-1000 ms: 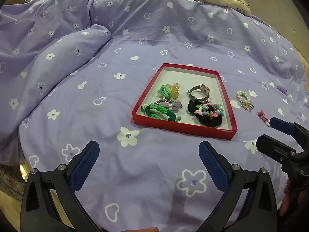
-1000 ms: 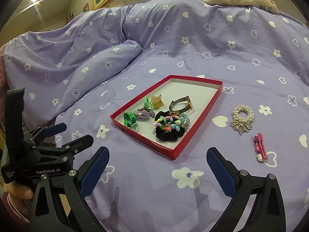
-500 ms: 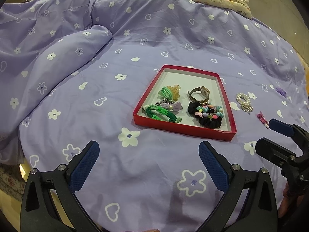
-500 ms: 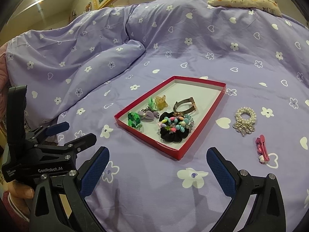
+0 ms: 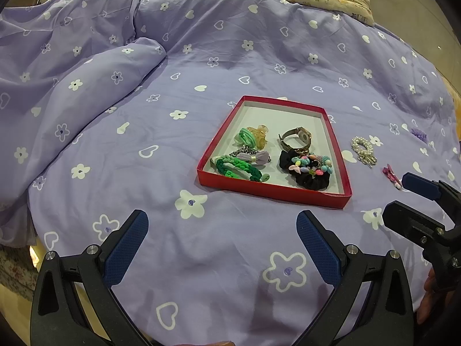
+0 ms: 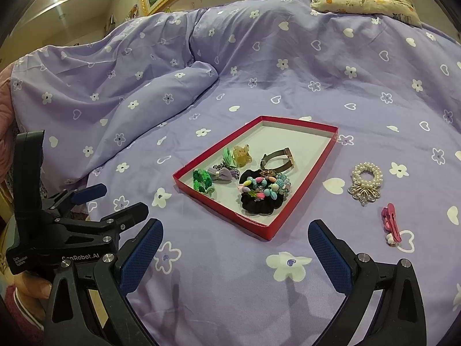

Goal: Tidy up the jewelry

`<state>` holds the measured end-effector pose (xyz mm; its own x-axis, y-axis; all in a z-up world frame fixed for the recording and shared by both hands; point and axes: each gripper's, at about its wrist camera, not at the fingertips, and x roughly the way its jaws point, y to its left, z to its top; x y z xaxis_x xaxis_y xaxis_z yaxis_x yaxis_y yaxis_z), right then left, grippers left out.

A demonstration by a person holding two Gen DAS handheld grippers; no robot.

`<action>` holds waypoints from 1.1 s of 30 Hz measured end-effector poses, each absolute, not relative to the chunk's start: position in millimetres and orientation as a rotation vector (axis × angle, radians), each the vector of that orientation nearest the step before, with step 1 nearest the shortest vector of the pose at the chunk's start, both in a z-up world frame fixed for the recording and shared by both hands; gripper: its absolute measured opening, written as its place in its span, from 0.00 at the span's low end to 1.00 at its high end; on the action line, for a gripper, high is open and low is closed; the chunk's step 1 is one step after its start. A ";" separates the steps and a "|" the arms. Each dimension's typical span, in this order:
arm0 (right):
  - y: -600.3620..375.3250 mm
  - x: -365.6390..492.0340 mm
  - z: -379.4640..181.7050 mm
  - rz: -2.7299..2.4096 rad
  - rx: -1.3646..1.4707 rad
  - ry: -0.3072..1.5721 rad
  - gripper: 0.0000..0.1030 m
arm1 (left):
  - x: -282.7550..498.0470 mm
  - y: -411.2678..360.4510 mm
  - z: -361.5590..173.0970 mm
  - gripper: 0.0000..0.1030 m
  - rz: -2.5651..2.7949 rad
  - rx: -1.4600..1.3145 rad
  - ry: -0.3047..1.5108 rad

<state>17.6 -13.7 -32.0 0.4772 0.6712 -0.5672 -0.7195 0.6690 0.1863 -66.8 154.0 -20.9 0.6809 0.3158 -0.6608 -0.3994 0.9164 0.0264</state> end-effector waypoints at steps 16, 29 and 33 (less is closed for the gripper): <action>-13.6 18.3 -29.3 0.856 -0.079 0.651 0.99 | -66.0 151.7 -19.7 1.00 0.403 -0.116 0.711; -14.0 18.7 -26.8 0.857 -0.074 0.647 0.99 | -66.3 152.5 -19.5 1.00 0.404 -0.116 0.712; -14.2 18.4 -26.9 0.861 -0.076 0.645 0.99 | -66.3 152.7 -19.4 1.00 0.402 -0.118 0.714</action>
